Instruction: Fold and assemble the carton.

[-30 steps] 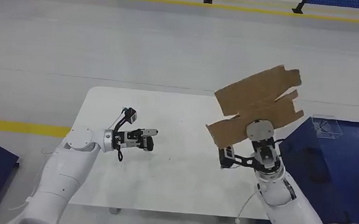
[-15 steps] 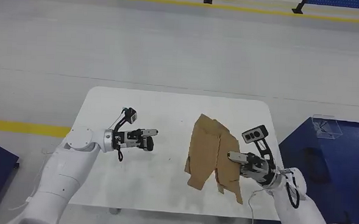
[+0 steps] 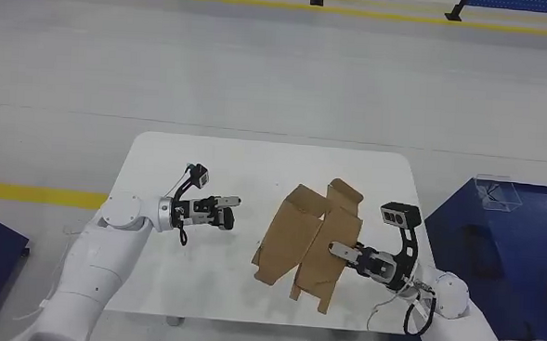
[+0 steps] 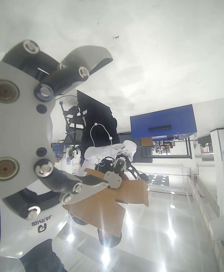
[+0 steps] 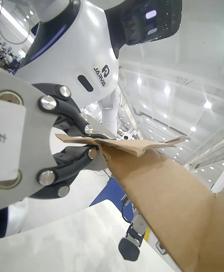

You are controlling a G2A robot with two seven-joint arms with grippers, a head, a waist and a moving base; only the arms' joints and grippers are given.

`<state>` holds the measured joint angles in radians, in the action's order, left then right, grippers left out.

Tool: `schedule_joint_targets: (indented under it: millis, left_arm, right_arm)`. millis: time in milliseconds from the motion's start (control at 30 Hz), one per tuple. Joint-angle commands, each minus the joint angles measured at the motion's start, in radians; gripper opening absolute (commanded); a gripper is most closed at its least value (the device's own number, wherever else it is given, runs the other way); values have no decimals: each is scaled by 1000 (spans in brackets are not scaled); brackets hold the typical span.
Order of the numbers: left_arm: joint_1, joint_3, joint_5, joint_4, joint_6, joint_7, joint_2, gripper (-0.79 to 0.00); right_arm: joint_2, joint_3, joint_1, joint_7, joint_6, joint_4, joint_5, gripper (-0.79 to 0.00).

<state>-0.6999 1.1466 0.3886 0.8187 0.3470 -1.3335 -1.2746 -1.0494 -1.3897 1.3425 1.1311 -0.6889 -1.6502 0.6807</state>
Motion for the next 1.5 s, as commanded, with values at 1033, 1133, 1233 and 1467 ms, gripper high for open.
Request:
schedule_joint_targets:
  millis: [1033,1133,1233,1467]
  left_arm:
    - [0,0,0,0,0,0,0,0]
    - [0,0,0,0,0,0,0,0]
    - [0,0,0,0,0,0,0,0]
    - [0,0,0,0,0,0,0,0]
  right_arm:
    - [-106,-293,139,-2284,503,-220,-2892,-785]
    - [-100,-290,150,-2328,675,-207,-3038,-785]
    - [-98,-280,156,-2335,703,-191,-3053,-785]
    - [-92,-270,131,-2288,333,-167,-2708,-785]
